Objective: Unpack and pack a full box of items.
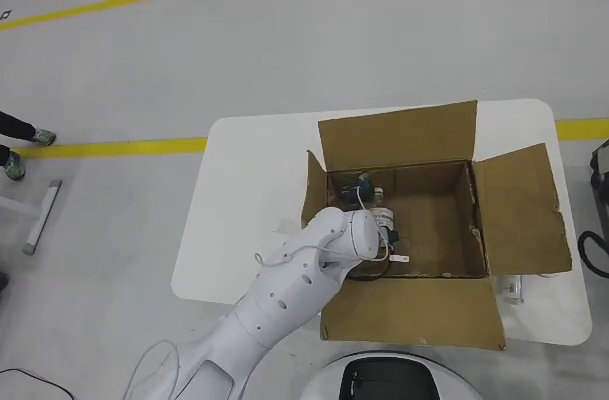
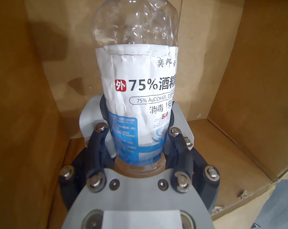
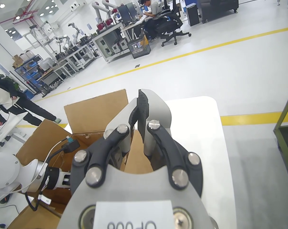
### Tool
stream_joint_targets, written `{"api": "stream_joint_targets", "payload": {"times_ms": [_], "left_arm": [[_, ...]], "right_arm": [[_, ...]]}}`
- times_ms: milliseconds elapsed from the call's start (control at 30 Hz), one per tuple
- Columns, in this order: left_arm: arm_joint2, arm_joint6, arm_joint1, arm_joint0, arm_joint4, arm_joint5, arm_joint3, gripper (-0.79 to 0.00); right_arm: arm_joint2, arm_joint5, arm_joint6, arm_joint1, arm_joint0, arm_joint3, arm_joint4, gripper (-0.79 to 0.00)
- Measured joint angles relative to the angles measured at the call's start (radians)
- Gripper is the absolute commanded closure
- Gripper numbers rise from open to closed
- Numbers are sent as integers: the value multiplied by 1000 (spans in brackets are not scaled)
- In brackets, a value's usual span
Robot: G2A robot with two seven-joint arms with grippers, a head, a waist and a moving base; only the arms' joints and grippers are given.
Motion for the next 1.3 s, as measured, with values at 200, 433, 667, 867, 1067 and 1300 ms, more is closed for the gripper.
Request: {"api": "stream_joint_targets", "payload": {"times_ms": [200, 433, 667, 867, 1067, 1300], "left_arm": [[55, 33, 10, -46, -92, 33, 27, -785], [132, 73, 35, -108, -187, 73, 5, -785], [189, 101, 88, -173, -196, 101, -108, -785], [158, 129, 166, -193, -213, 129, -290, -785], [91, 116, 268, -201, -115, 116, -499, -785], [7, 55, 385, -166, 92, 55, -672, -785]], "right_arm": [[0, -1, 4, 1, 7, 6, 0, 0], [6, 45, 78, 6, 10, 13, -51, 0], [64, 196, 212, 10, 28, -9, -73, 0], [179, 250, 435, 23, 30, -11, -16, 0], [196, 174, 641, 41, 5, 10, -38, 0], [137, 192, 683, 43, -32, 39, -30, 0]]}}
